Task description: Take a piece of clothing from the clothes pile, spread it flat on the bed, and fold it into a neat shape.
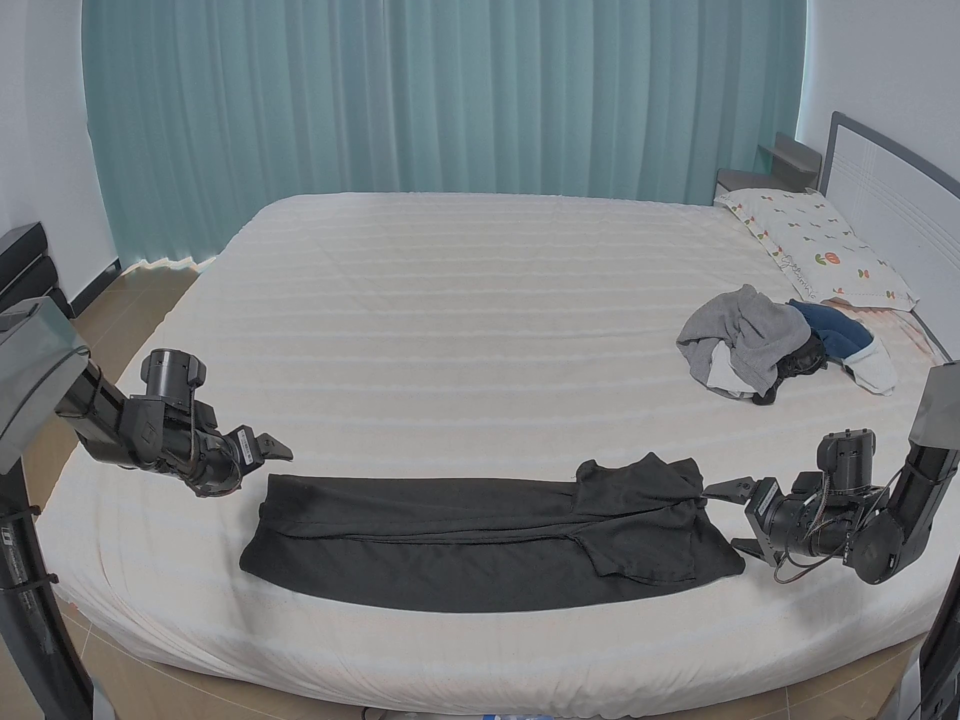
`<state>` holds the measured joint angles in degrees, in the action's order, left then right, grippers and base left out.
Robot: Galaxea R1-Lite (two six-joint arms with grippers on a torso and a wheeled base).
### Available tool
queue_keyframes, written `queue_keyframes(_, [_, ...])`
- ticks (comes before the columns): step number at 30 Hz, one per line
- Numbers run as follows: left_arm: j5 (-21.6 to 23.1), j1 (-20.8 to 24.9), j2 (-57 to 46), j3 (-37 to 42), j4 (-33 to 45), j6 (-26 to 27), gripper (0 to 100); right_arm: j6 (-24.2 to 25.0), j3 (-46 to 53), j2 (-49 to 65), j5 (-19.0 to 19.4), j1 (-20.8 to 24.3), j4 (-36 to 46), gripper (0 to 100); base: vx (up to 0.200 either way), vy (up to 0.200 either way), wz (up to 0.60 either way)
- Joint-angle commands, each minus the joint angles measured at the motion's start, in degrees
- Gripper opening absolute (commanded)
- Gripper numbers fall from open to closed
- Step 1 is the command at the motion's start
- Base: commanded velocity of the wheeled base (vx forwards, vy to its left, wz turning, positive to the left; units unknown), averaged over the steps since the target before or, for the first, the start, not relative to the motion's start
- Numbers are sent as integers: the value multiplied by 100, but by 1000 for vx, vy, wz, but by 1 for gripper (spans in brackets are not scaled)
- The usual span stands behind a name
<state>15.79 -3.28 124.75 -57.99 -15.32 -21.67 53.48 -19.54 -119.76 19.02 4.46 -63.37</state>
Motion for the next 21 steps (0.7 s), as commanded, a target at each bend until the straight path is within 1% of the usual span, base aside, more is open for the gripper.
queue_keyframes(1, [39,20,480,77,-164,164,100,-13,29,-127,164,11,-79,100,0,0,0])
queue_keyframes(2, [39,20,480,77,-164,164,100,-13,29,-127,164,11,-79,100,0,0,0])
queue_keyframes(4, [197,29,516,121,-182,190,100,-13,47,-135,225,2,-88,100,0,0,0])
queue_keyframes(6, [214,38,551,139,-199,243,100,-13,47,-135,234,2,-79,100,0,0,0])
queue_keyframes(7, [223,55,630,139,-225,383,100,-13,82,-144,243,-7,-88,100,0,0,0])
queue_keyframes(8, [223,55,630,139,-225,383,100,-13,82,-144,243,-7,-88,100,0,0,0])
queue_keyframes(10, [223,55,700,139,-261,577,100,-22,117,-135,296,-7,-88,100,0,0,0])
queue_keyframes(18, [205,91,806,139,-278,629,100,-22,117,-135,348,-7,-88,100,0,0,0])
queue_keyframes(21, [223,91,832,165,-392,629,100,-22,135,-135,348,-7,-88,100,0,0,0])
